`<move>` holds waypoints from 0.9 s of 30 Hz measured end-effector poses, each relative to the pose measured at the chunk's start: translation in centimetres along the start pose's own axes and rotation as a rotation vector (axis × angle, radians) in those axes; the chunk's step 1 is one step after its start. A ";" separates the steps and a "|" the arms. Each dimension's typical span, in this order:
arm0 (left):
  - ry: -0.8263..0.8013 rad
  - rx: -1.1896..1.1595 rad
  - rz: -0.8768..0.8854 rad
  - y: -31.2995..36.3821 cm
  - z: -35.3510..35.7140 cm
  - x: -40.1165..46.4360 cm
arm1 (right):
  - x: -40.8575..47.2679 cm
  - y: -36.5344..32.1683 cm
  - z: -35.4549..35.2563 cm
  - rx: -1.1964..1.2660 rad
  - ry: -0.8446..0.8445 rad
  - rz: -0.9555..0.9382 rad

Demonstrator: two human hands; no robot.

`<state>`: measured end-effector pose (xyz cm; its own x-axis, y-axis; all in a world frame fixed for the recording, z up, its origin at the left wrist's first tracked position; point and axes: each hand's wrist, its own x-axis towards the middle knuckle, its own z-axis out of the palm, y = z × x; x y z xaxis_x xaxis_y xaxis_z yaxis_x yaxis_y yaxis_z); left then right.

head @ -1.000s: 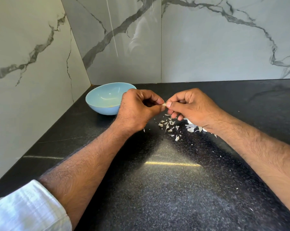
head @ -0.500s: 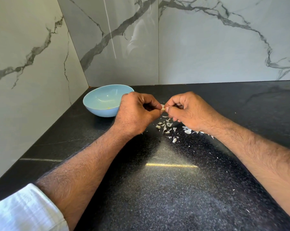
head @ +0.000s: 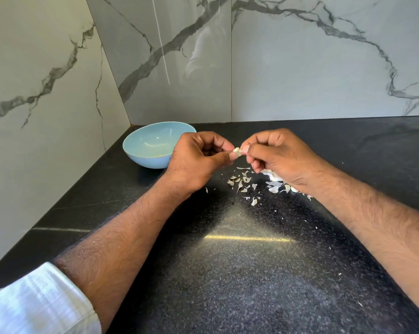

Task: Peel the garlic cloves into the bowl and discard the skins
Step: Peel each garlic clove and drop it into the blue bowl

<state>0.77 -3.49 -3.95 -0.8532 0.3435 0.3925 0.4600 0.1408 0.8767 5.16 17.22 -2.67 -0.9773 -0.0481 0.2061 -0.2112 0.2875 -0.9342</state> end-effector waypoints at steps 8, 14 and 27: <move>0.016 -0.284 -0.155 0.3 0.0 0.1 | -0.2 0.4 0.1 -0.310 0.125 -0.010; 0.018 -0.317 -0.180 0.3 0.2 0.1 | -0.1 0.3 0.0 -0.257 0.071 -0.142; -0.077 -0.026 -0.081 0.1 0.2 -0.2 | -0.4 -0.1 0.3 -0.362 0.144 -0.281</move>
<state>1.02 -3.32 -3.98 -0.8653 0.4029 0.2982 0.3828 0.1471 0.9120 5.58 16.89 -2.79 -0.8659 -0.0458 0.4982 -0.4232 0.5980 -0.6806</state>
